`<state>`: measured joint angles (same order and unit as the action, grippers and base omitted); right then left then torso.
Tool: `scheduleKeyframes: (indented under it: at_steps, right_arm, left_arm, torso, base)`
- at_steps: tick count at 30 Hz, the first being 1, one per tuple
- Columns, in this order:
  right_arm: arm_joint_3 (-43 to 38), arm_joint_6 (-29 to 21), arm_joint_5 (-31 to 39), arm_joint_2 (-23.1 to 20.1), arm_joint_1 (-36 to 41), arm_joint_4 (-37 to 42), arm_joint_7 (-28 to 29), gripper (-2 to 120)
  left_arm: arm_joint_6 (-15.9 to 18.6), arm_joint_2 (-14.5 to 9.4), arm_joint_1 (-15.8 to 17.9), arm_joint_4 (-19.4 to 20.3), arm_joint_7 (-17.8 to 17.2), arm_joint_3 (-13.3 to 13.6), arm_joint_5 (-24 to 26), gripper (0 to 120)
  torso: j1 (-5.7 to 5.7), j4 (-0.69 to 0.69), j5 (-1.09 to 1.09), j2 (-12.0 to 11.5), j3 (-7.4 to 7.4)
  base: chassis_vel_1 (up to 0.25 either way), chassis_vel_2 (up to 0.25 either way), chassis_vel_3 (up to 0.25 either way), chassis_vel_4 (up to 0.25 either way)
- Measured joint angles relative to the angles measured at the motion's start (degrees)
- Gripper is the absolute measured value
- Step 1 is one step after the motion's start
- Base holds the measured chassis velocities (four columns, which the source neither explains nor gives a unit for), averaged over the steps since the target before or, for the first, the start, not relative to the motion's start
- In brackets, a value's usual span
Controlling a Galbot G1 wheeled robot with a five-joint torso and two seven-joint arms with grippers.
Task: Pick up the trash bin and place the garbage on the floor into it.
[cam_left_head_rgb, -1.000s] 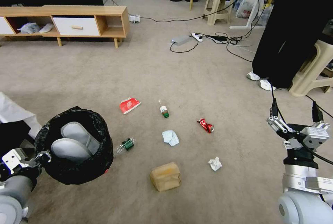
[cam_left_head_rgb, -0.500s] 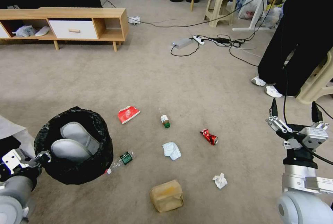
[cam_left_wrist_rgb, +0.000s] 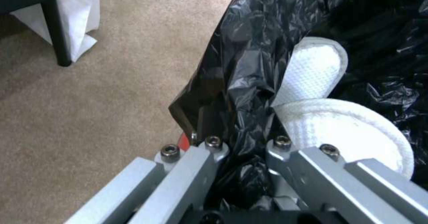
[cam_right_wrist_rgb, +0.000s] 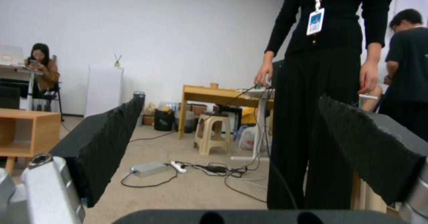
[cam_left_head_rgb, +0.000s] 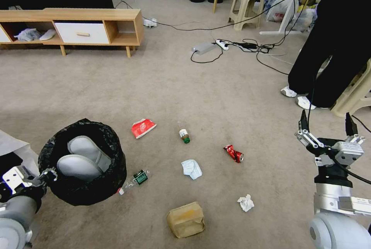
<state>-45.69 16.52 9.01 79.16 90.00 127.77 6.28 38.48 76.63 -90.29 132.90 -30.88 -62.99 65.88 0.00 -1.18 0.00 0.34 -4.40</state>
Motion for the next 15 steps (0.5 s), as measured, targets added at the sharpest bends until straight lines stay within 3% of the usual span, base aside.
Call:
scheduleKeyframes:
  at_steps: [9, 15]
  right_arm:
    - [0.1, 0.0, -0.2, 0.2, 0.1, 0.1, 0.0, 100]
    - [0.0, 0.0, -0.2, 0.1, 0.2, 0.3, 0.0, 100]
  left_arm:
    - [0.0, -0.3, 0.0, 0.0, 0.1, -0.1, 0.1, 3]
    - [0.0, -0.6, 0.1, -0.1, 0.1, -0.1, 0.1, 3]
  torso:
    - [0.00, 0.00, 0.00, 0.0, 0.00]
    - [0.00, -0.01, 0.00, 0.0, 0.00]
  base:
    - [0.000, 0.000, 0.000, 0.000]
    - [0.085, 0.079, -0.104, -0.093]
